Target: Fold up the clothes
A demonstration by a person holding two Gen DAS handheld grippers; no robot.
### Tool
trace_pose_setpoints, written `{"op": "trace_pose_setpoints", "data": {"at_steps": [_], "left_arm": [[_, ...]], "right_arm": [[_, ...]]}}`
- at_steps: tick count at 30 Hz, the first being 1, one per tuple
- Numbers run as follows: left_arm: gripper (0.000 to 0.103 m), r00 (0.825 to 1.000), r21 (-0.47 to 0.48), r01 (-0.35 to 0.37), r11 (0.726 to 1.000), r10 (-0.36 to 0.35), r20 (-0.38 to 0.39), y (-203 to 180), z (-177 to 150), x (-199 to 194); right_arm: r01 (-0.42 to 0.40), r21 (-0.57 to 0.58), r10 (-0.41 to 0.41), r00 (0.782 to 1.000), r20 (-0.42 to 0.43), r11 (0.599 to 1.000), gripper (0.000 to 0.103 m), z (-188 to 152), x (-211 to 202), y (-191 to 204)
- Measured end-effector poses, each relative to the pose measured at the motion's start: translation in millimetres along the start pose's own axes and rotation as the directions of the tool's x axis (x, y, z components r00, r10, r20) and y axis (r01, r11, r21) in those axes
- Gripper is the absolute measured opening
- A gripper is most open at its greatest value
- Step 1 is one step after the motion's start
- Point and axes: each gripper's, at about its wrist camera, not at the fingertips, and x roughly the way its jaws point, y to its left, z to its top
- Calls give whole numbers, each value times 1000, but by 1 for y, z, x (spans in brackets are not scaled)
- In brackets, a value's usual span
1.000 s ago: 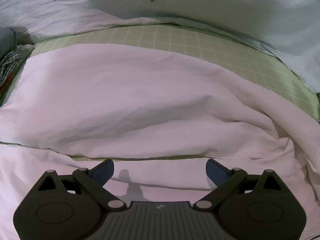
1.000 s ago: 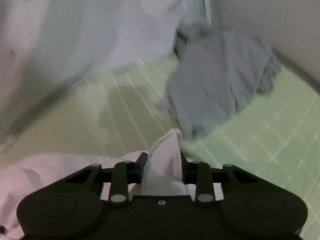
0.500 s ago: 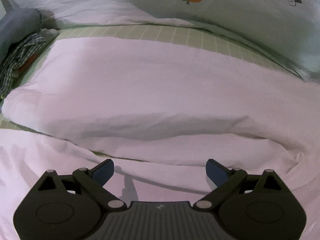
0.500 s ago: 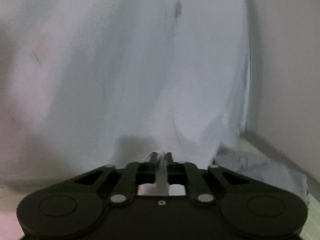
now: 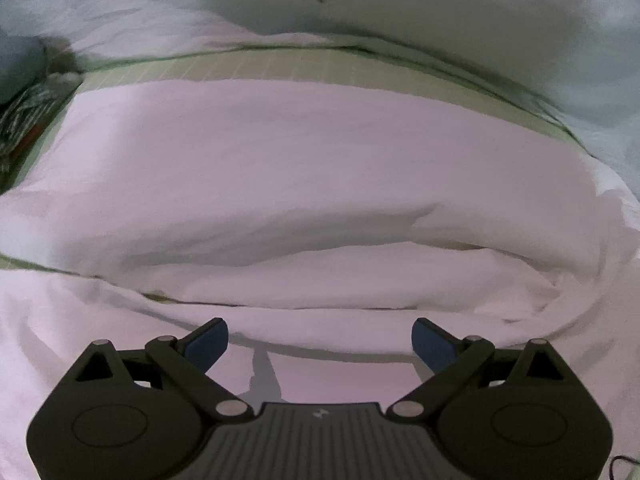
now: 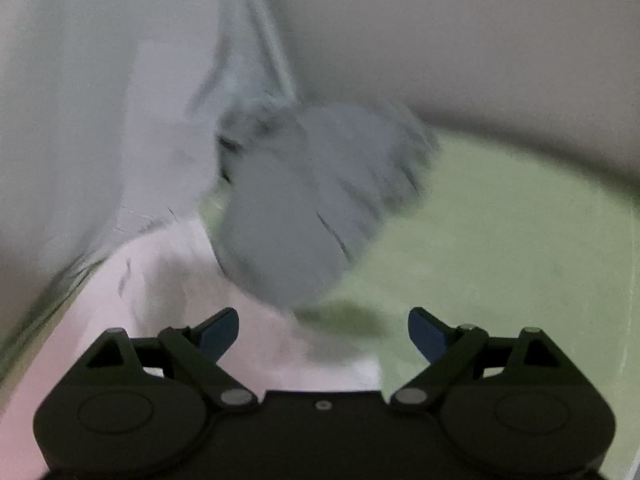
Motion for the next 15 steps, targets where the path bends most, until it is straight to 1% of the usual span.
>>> {"op": "trace_pose_setpoints", "data": {"at_steps": [3,4,6,7,8,9,11,12,13,15], "left_arm": [[98,1000,11,14,1000,-14,18,-7,-1,-10],[98,1000,15,18,1000,-18,24,-9,-1,-13],[98,999,22,22,1000,-22,36,-13,-4,-21],[98,999,25,20,999,-21,40,-14,-7,-24],[98,999,27,19,999,-21,44,-15,-9,-27],[98,999,24,20,1000,-21,46,-16,-11,-29],[98,999,8,23,1000,-24,47,-14,-16,-34],[98,998,-2,25,1000,-25,50,-12,-18,-36],[98,998,-13,24,1000,-24,55,-9,-21,-40],[98,997,-38,10,999,-7,75,-1,-30,-51]], "right_arm": [[-12,76,15,999,-36,997,92,-18,0,-9],[-12,96,17,999,-50,995,89,-23,0,-11],[-34,111,43,995,-84,993,79,-28,1,-12],[-54,106,65,993,-99,993,69,-30,2,-11],[-50,87,59,993,-104,995,57,-31,3,-7],[-28,56,34,994,-102,998,45,-31,4,-2],[-21,37,24,997,-80,999,17,-32,-3,-5],[-35,53,38,997,-62,998,12,-30,-9,-11],[-35,81,38,999,-37,996,12,-26,-17,-22],[5,131,-6,1000,2,991,11,-17,-32,-46]]}}
